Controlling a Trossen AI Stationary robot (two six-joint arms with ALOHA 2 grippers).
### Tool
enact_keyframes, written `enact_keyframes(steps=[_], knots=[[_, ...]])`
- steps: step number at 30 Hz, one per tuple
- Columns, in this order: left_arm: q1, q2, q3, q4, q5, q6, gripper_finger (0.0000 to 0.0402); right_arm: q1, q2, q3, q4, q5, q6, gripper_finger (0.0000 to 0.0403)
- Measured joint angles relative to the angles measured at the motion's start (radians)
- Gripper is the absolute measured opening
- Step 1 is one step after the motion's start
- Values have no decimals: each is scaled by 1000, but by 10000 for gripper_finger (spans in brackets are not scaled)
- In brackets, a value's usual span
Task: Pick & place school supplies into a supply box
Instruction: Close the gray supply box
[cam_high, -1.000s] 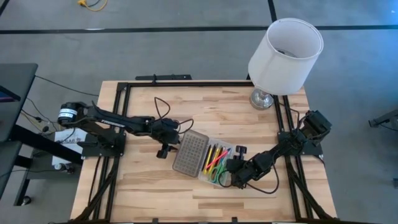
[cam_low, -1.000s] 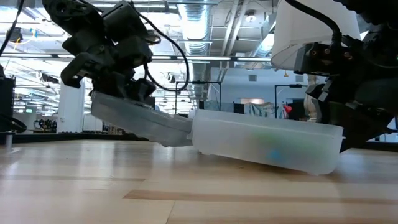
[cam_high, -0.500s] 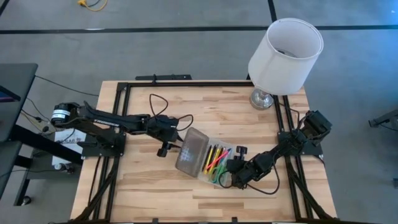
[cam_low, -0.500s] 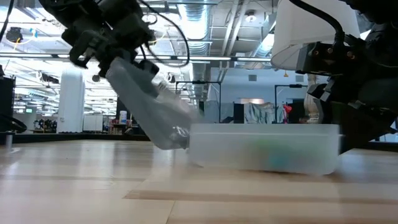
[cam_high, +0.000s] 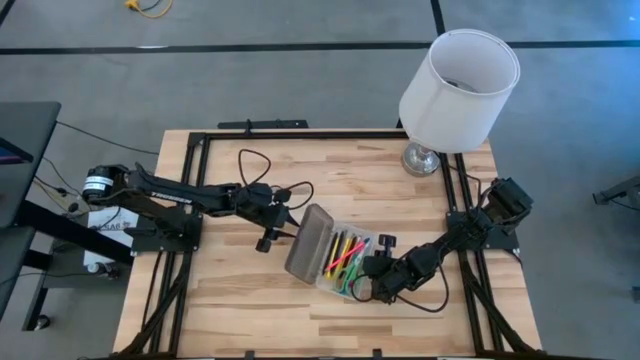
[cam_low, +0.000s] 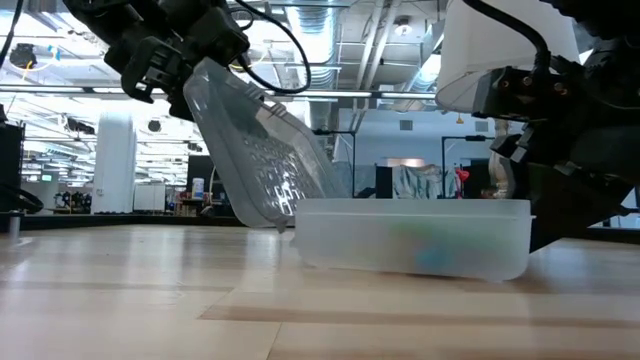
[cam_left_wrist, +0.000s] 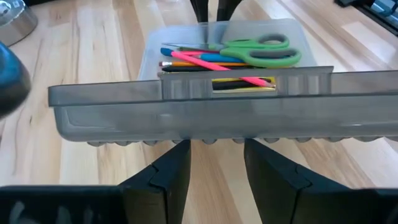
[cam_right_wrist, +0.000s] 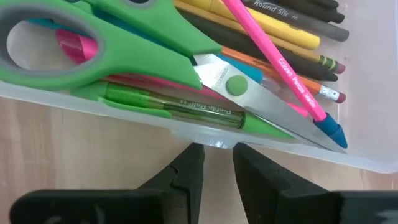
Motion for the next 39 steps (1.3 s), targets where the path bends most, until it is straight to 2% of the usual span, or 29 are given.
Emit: enact_keyframes(steps=[24,30,34,39], knots=[[-33,2,-2,-52,-16,-59,146,-39,2,-2,38,16,-33,85],[-33,102,-3,-11,-12,-66,146,-39,2,-2,40,16,-48,85],[-32,179,-3,73,-1,-61,146,-39,1,-2,41,15,-48,85],[-32,212,-3,135,9,-44,146,-38,1,-2,40,14,-48,85]])
